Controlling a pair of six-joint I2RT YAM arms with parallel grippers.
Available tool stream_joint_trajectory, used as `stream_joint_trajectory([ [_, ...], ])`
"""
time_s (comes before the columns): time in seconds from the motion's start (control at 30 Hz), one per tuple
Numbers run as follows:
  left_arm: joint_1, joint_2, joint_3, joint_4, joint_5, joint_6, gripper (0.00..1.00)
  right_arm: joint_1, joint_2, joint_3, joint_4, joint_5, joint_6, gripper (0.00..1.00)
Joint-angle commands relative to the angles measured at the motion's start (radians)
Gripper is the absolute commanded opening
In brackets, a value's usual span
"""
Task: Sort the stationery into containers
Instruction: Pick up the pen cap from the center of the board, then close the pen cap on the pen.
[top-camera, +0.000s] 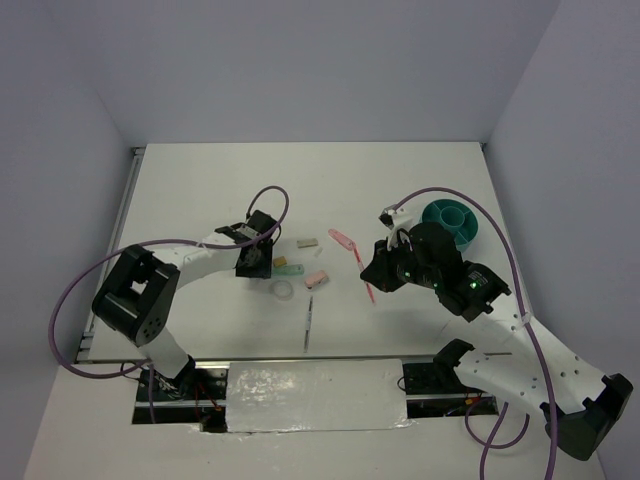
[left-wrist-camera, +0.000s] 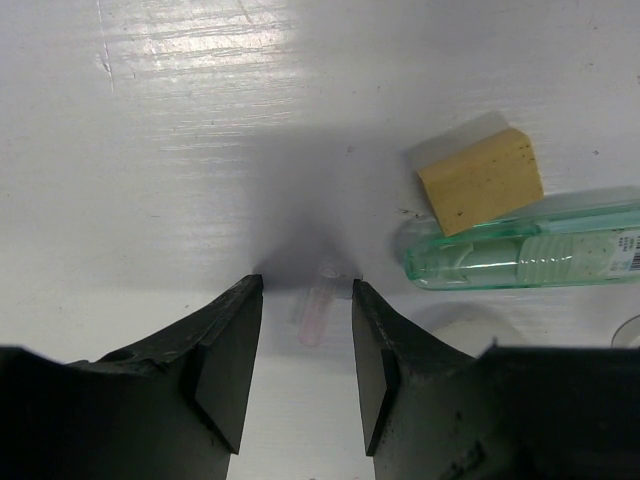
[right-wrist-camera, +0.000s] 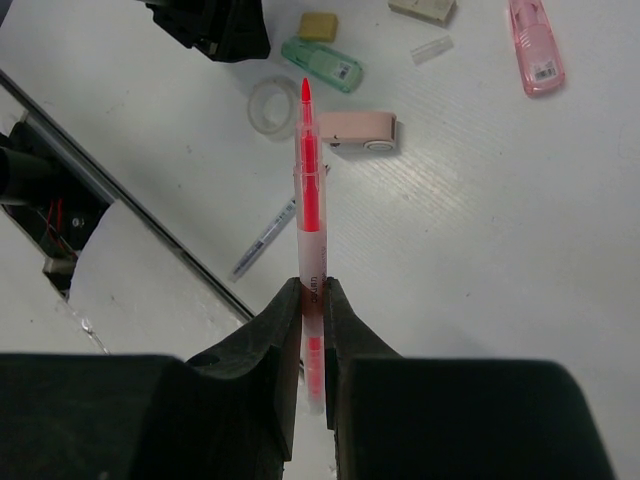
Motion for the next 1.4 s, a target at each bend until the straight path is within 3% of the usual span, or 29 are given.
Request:
stream_joint_trajectory([
  [0.0, -0.008, 0.016, -0.036, -0.052, 0.029, -0.014, 0.53, 0.009, 0.003, 0.018, 0.017, -0.010, -0.013, 0.00],
  [0.27, -0.006, 0.045, -0.040, -0.043, 0.023, -0.013, 0.49, 0.011, 0.000, 0.020, 0.012, -0.010, -0.016, 0.00],
  [0.47, -0.006, 0.039, -0.060, -0.040, 0.023, -0.022, 0.26, 0.011, -0.005, 0.023, 0.006, -0.005, -0.015, 0.00],
  [0.6, -0.006, 0.033, -0.066, -0.040, 0.036, -0.025, 0.00, 0.011, -0.007, 0.024, 0.008, -0.004, -0.012, 0.00],
  [0.83, -0.005, -0.037, -0.056, -0.052, 0.021, -0.042, 0.00, 0.011, -0.034, 0.004, 0.037, -0.030, -0.012, 0.00],
  [1.0, -0.003, -0.290, -0.007, -0.092, 0.001, -0.077, 0.00, 0.011, -0.105, -0.075, 0.173, -0.082, 0.054, 0.00],
  [1.13, -0.005, -0.595, 0.023, -0.061, 0.061, -0.099, 0.00, 0.014, -0.135, -0.169, 0.363, -0.131, 0.143, 0.00],
  [1.37, -0.006, -0.968, -0.035, 0.253, 0.312, -0.122, 0.00, 0.086, -0.180, -0.321, 0.718, -0.177, 0.358, 0.00],
])
